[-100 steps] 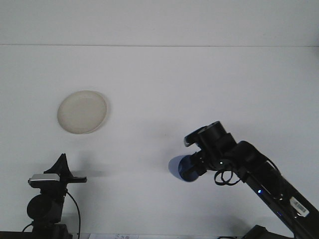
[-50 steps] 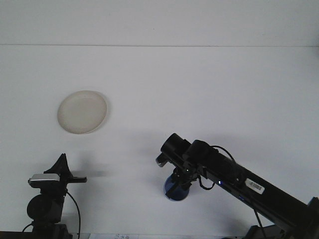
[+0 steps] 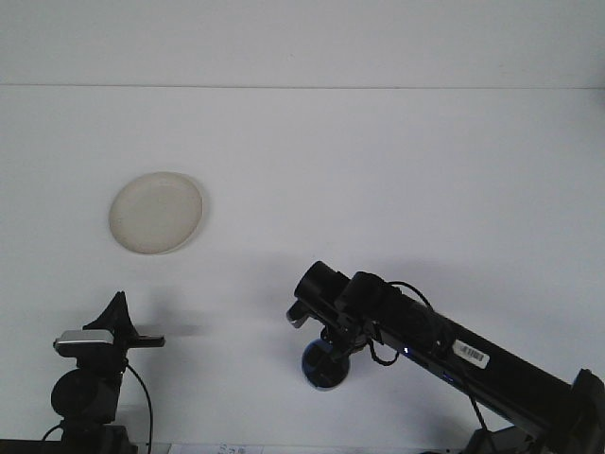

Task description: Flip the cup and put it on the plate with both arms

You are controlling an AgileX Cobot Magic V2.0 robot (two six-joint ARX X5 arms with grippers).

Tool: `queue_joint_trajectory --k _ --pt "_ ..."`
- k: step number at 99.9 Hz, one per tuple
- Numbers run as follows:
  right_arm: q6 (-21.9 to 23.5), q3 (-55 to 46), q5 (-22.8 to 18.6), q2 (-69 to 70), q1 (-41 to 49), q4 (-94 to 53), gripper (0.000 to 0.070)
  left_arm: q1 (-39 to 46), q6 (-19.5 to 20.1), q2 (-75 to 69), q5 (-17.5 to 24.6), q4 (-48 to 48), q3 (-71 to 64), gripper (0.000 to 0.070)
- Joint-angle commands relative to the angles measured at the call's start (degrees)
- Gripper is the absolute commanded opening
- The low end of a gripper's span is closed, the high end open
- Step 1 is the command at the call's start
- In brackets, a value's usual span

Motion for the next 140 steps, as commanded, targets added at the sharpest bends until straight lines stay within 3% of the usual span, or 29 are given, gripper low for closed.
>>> queue_joint_trajectory --k 1,21,45,68,90,98,111,120,140 --pt "-1.55 1.79 -0.04 0.39 0.79 0.31 0.0496 0.07 -0.22 -0.11 -0.26 0.57 -1.11 0.0016" --pt "-2.49 2.49 1.22 -7.89 0.2 3.04 0.0496 0.07 -0.22 -0.11 -0.26 0.57 -1.11 0.0016" --pt "-1.07 -0.79 9.77 -27.93 -0.02 15.04 0.0495 0.07 -0.2 -0.11 -0.26 0.57 -1.11 0.0016" --pt "3.41 -23.32 19.47 -53.7 0.9 33.11 0.0495 0.07 -0.2 -0.11 -0.26 0.57 -1.11 0.0016" --pt "2.8 -40.85 19.91 -75.25 0.9 45.35 0.0495 0.07 -1.42 -0.11 -0.26 0.61 -1.11 0.0016" --pt "2.6 -42.88 19.91 -79.58 0.9 45.22 0.0495 0.07 -5.29 -0.11 -0.26 0.61 -1.11 0.0016" --pt "2.6 -43.41 19.91 -82.4 0.9 43.43 0.0495 0.07 -17.49 -0.11 -0.24 1.36 -1.11 0.0016" --pt "2.62 -43.41 19.91 -82.4 0.9 42.91 0.0495 0.07 -23.91 -0.11 0.24 2.19 -1.09 0.0016" --pt "2.62 -43.41 19.98 -82.29 0.9 42.25 0.0495 -0.04 -31.3 2.67 13.27 1.03 5.53 0.0014"
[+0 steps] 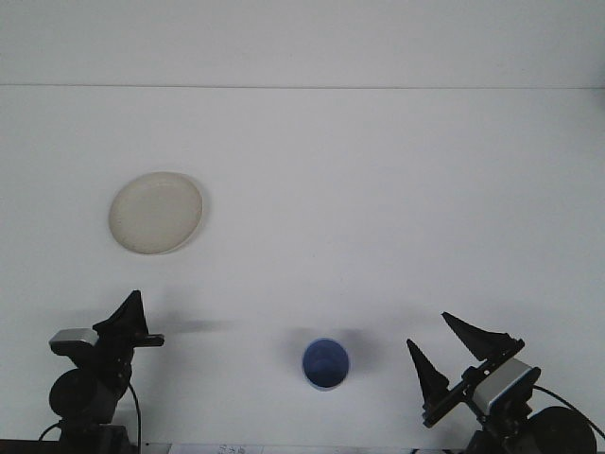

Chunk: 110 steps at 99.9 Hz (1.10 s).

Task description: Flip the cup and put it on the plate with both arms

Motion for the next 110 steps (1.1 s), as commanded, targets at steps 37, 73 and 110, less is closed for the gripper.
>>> queue_joint_trajectory --k 37,73,110 --pt "0.35 0.09 0.24 0.28 0.63 -0.37 0.0494 -5.46 10.84 35.41 25.2 -27.58 42.42 0.0462" --pt "0.13 0.09 0.24 0.28 0.63 -0.37 0.0493 -33.81 17.53 65.05 20.63 -52.02 71.67 0.048" --pt "0.13 0.09 0.22 0.28 0.63 -0.39 0.0493 -50.38 17.53 84.63 11.91 -52.43 76.24 0.048"
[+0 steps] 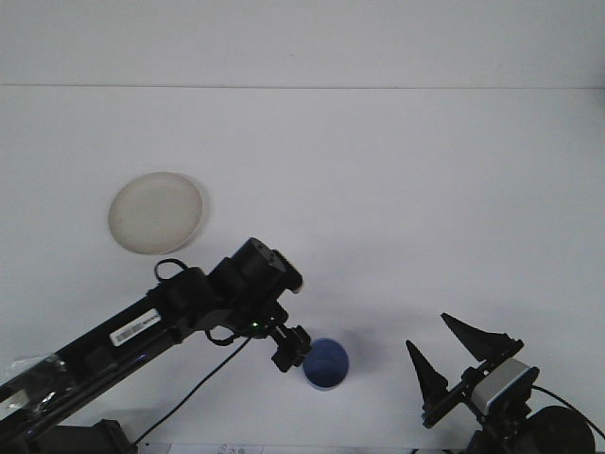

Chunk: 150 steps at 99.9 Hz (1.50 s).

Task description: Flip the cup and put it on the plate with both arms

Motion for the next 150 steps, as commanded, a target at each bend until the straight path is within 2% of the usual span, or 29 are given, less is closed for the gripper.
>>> queue_joint_trajectory --k 1,12,31,53,57,72,78,112,133,150 --pt "0.13 0.09 0.24 0.28 0.61 0.31 0.0493 -1.62 0.33 2.8 -2.16 0.66 1.29 0.048" --pt "0.13 0.09 0.22 0.28 0.61 0.31 0.0493 -3.17 0.31 6.54 -5.11 2.6 1.29 0.048" --pt "0.13 0.09 0.22 0.28 0.61 0.31 0.0493 -4.7 0.2 10.6 -5.09 5.62 1.29 0.0477" --pt "0.13 0.09 0.22 0.28 0.61 0.33 0.0493 -5.92 0.48 14.14 -5.09 5.2 1.29 0.0443" --pt "0.13 0.09 0.24 0.28 0.61 0.33 0.0493 -6.03 0.48 14.58 -5.09 5.2 1.29 0.0393" --pt "0.13 0.09 0.24 0.28 0.61 0.33 0.0493 -6.93 1.09 15.15 -5.11 5.18 1.29 0.0089" --pt "0.13 0.09 0.24 0.28 0.61 0.33 0.0493 -7.28 1.75 15.13 -5.11 5.16 1.29 0.0" --pt "0.13 0.09 0.24 0.28 0.61 0.31 0.0493 -6.91 4.39 15.02 -6.12 -1.31 6.12 0.0007" --pt "0.15 0.09 0.22 0.28 0.61 0.24 0.0493 -3.48 7.76 11.3 -15.08 -9.68 13.18 0.0005" --pt "0.15 0.09 0.24 0.28 0.61 0.15 0.0493 6.23 10.01 4.57 -22.18 -13.25 14.78 0.0004"
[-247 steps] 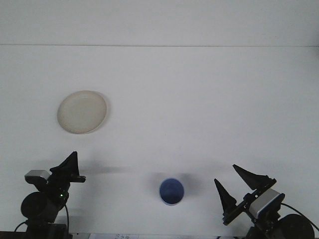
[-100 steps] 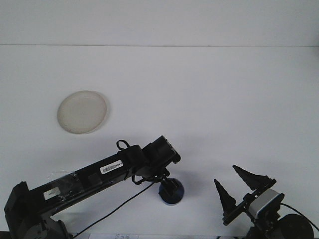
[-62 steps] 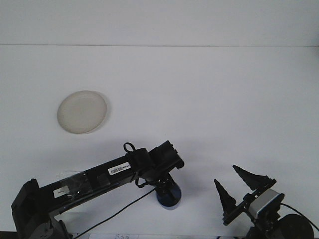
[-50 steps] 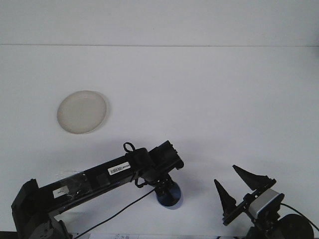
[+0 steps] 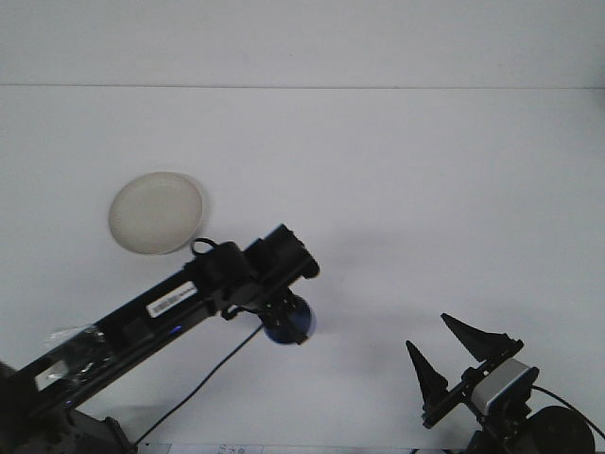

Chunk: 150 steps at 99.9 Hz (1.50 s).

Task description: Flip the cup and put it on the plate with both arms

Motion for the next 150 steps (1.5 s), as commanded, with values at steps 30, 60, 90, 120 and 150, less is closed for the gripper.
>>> queue_joint_trajectory --k 30,60,90,120,150 --pt "0.15 0.09 0.24 0.28 0.59 0.28 0.0493 31.89 3.65 -4.04 -5.18 2.62 1.4 0.0004" --pt "0.15 0.09 0.26 0.28 0.59 0.17 0.0492 47.8 3.67 6.45 -2.71 12.85 1.6 0.0004" --pt "0.2 0.07 2.91 0.28 0.57 0.0 0.0492 50.34 4.09 15.34 -1.86 18.45 1.73 0.0004" --pt "0.2 0.04 2.97 0.28 0.59 0.0 0.0492 50.34 3.28 17.92 -1.86 18.21 1.75 0.0104" --pt "0.2 0.04 2.97 0.28 0.59 0.0 0.0492 50.34 0.57 17.42 -1.84 16.55 6.16 0.0545"
